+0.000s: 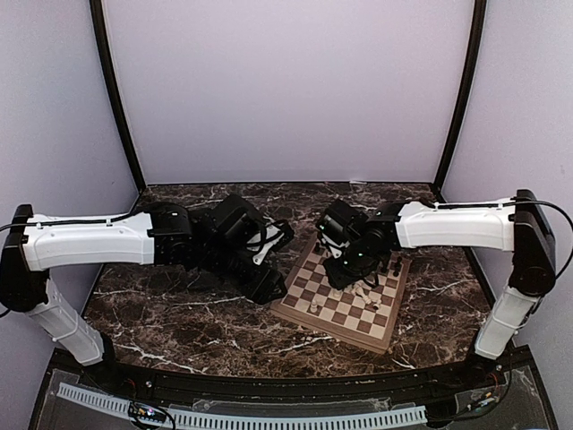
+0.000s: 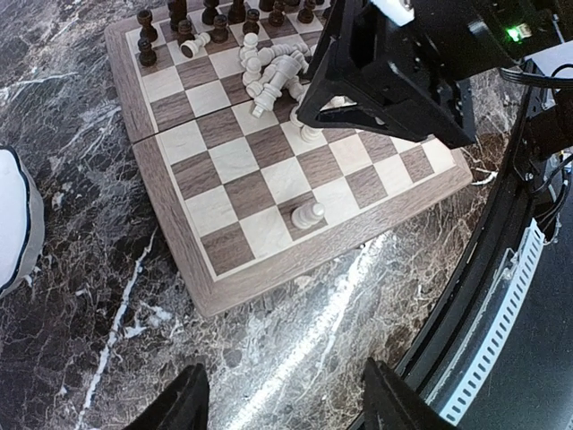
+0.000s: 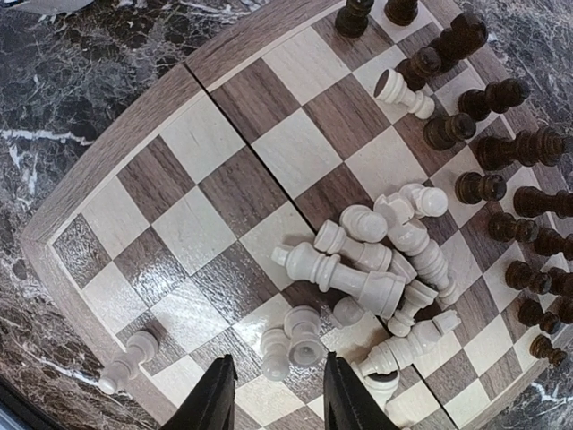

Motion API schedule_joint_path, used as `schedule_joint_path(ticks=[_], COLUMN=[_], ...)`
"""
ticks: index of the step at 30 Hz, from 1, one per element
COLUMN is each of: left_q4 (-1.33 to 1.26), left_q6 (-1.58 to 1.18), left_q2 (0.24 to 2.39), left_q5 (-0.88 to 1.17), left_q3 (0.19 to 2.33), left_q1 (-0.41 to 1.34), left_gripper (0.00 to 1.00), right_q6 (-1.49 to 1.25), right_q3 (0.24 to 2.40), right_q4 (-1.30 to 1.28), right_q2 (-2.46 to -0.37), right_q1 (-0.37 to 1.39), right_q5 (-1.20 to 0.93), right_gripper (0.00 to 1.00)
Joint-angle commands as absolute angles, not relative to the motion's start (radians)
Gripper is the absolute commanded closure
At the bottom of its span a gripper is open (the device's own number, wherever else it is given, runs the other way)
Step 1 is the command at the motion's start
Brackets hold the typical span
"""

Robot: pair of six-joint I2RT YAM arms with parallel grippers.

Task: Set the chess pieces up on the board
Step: Pick up the rook from the chessboard.

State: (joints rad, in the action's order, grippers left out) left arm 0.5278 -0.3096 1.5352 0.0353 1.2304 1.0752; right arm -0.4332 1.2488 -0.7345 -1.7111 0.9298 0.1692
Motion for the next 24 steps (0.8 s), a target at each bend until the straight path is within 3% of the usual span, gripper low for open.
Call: schedule_joint_path(ticks=[1, 24], left_q4=[0.492, 0.464], left_q6=[-0.331, -0.344], left_q2=[1.472, 1.487], left_q5=[0.03, 0.04], left_q3=[1.21, 1.205], left_q1=[1.074, 1.074], left_gripper=[0.39, 0.4], right_q6=[-0.465, -0.45], right_q3=[1.291, 1.331], right_q4=[-0.763, -0.764], right_q2=[-1.741, -1.808], right_q1=[0.91, 0.888], right_q5=[0.182, 0.143], right_gripper=[0.66, 0.87])
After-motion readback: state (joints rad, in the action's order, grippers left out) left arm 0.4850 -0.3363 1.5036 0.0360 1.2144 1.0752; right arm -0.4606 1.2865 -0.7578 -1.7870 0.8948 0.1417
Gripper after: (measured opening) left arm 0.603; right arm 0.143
